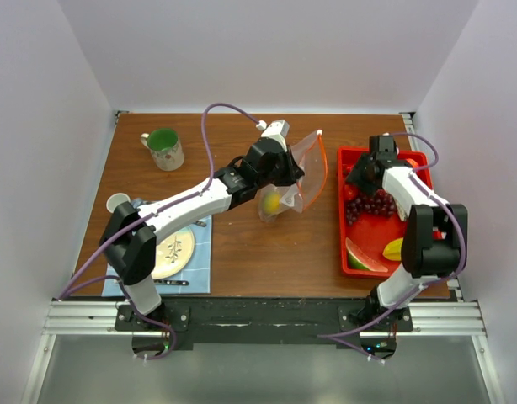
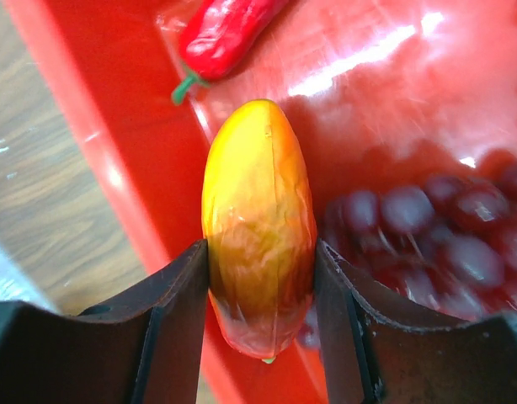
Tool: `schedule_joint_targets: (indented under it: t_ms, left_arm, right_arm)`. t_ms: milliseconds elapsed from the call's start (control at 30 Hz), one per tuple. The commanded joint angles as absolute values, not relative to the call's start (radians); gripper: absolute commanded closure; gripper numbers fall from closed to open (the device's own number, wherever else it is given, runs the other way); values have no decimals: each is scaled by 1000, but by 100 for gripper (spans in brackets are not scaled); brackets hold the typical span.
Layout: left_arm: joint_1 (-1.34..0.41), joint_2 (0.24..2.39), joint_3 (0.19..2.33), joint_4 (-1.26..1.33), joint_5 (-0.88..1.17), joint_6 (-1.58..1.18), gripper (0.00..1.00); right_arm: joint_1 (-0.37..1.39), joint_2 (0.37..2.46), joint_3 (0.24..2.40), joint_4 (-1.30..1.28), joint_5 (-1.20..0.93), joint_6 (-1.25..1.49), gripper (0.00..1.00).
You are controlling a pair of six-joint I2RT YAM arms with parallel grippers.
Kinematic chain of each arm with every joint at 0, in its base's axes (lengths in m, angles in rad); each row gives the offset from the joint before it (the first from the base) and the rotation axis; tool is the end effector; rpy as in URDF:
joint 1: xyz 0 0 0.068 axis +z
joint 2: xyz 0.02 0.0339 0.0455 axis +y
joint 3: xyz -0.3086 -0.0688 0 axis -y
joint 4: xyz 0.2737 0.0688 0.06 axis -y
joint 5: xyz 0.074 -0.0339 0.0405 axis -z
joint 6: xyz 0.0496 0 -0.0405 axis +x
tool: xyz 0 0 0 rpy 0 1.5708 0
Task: Place the food in the zip-top bag and seal the zipper
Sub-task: Pick up the fake fruit from the bin, then place the fake fruit in the zipper food storage bag.
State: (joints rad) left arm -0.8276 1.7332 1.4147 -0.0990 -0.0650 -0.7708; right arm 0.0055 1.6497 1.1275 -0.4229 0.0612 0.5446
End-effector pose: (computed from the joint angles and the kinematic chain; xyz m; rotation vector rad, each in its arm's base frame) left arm 0.3146 -0.3376 0.3392 0.0154 2.1205 -0.9403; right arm 0.3838 -0.0009 0.2365 0.6950 2.4219 0.1471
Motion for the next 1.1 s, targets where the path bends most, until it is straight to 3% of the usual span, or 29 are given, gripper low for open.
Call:
schedule_joint_targets:
  t_ms: [0,333,633,767,900,1067]
  left_arm:
    - [-830,1692,1427,-101,-95,-733,100]
    - [-834,1683,1420,-101,-87,-723,100]
    - [-864,1672,1416,-98,-94,-726,100]
    - [-882,1657,1417,-87,-109,-730,100]
    - [-887,1649,1417,-87,-112,-739,100]
    - [-897,1614,1401,-87,-118,-744,100]
  right_arm:
    - [6,1482,1193,-506,115,526,91]
    - [12,1203,1175,-595,16,517,98]
    - [267,1014,1247,-695,25,563,98]
    - [392,1015,1230,-678,54,601,98]
    - [408,1057,1195,-646,48,624,97]
    - [408,1153,1203,-606,127,624,89]
